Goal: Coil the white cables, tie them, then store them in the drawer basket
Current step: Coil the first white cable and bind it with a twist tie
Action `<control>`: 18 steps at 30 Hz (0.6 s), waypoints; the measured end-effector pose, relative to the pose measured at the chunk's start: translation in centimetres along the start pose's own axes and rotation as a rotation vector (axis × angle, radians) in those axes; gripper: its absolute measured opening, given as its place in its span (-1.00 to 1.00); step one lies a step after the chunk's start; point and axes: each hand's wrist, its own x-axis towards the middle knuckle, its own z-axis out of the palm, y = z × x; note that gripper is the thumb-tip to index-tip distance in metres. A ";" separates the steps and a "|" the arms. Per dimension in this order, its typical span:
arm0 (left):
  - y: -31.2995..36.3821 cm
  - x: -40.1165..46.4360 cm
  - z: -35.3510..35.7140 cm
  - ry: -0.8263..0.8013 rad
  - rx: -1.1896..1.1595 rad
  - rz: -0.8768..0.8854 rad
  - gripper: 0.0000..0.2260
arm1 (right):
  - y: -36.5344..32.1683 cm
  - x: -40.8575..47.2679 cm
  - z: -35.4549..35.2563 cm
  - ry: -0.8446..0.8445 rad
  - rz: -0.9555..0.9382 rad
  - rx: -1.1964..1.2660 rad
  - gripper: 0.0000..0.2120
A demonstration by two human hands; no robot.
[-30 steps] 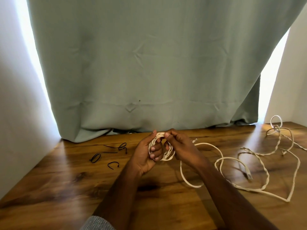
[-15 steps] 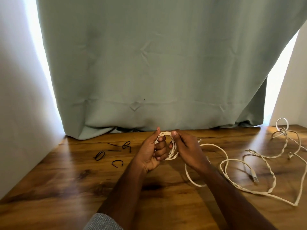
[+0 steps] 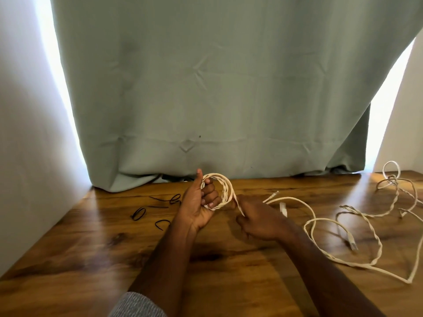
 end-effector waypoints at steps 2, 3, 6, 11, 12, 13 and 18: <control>0.0 0.2 0.0 0.001 -0.048 0.029 -0.64 | 0.0 -0.2 0.0 0.024 -0.013 -0.252 -0.81; 0.0 0.3 0.0 -0.004 -0.078 0.040 -0.65 | -0.2 -0.2 0.0 0.012 -0.008 -0.321 -0.80; 0.1 0.5 0.0 -0.025 -0.085 0.046 -0.72 | -1.2 -0.4 0.3 -0.002 -0.047 -0.455 -0.77; -0.9 0.7 0.3 0.102 0.233 0.047 -0.73 | -2.7 -0.6 0.5 0.070 -0.155 -0.555 -0.74; -1.1 0.5 0.7 0.124 0.337 0.059 -0.73 | -2.9 -0.7 0.4 0.119 -0.192 -0.570 -0.74; -1.2 0.2 1.1 0.136 0.453 0.082 -0.74 | -3.0 -0.7 0.2 0.160 -0.228 -0.578 -0.73; -2.6 -0.5 0.8 0.025 0.737 0.106 -0.85 | -2.4 -0.9 -0.7 0.298 -0.434 -0.376 -0.80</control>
